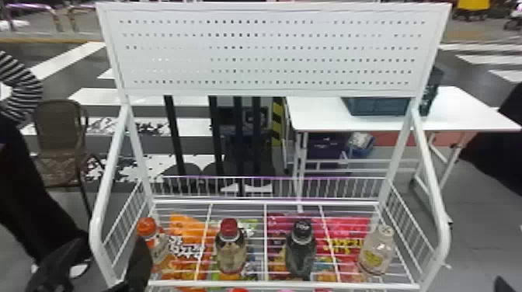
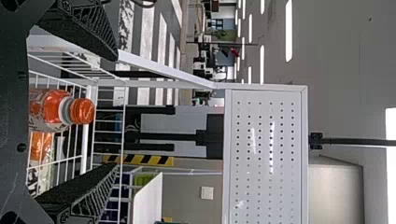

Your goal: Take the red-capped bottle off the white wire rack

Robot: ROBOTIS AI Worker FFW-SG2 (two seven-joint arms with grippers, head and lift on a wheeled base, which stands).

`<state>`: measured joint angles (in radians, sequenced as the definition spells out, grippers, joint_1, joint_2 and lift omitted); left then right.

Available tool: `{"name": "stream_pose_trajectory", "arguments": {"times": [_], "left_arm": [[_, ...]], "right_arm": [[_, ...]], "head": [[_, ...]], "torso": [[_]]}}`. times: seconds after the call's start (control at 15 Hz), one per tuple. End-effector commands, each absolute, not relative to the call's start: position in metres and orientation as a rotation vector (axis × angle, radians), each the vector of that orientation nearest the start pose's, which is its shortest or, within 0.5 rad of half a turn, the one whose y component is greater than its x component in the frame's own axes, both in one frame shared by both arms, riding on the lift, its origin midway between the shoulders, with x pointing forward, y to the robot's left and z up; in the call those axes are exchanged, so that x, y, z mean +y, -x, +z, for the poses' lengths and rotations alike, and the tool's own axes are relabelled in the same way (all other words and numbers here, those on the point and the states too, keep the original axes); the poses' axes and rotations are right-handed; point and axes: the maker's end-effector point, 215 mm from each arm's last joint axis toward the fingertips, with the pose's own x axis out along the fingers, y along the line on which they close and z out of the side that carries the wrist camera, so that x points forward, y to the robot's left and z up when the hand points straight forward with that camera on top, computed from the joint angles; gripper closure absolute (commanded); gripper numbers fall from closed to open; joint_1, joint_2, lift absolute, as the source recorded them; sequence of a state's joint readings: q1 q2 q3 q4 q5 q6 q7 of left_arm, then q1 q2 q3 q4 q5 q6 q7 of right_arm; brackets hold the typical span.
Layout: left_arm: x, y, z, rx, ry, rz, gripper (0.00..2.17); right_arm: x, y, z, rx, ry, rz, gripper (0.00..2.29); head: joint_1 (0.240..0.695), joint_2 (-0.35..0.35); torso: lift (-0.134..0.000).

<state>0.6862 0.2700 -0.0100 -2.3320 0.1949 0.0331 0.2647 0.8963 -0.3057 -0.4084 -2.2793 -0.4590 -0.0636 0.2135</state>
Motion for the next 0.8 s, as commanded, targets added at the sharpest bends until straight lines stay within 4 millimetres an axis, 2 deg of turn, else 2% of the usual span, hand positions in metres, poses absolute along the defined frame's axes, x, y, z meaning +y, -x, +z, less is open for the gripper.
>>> {"name": "stream_pose_trajectory", "arguments": {"times": [0.0, 0.27, 0.53, 0.73], "left_arm": [[0.260, -0.401, -0.271, -0.021, -0.008, 0.065, 0.09], [0.257, -0.400, -0.265, -0.028, -0.003, 0.061, 0.09], [0.255, -0.398, -0.261, -0.032, 0.005, 0.058, 0.09], [0.245, -0.396, -0.273, -0.011, 0.014, 0.043, 0.09]], "right_arm": [[-0.365, -0.348, -0.280, 0.042, 0.040, 0.110, 0.17], [-0.371, -0.346, -0.273, 0.024, 0.010, 0.085, 0.17], [-0.356, -0.345, -0.277, 0.032, -0.042, 0.102, 0.17], [-0.355, -0.345, -0.277, 0.031, -0.042, 0.104, 0.17]], "head": [[0.499, 0.000], [0.499, 0.000], [0.499, 0.000], [0.499, 0.000]], "torso": [[0.000], [0.000], [0.000], [0.000]]}}
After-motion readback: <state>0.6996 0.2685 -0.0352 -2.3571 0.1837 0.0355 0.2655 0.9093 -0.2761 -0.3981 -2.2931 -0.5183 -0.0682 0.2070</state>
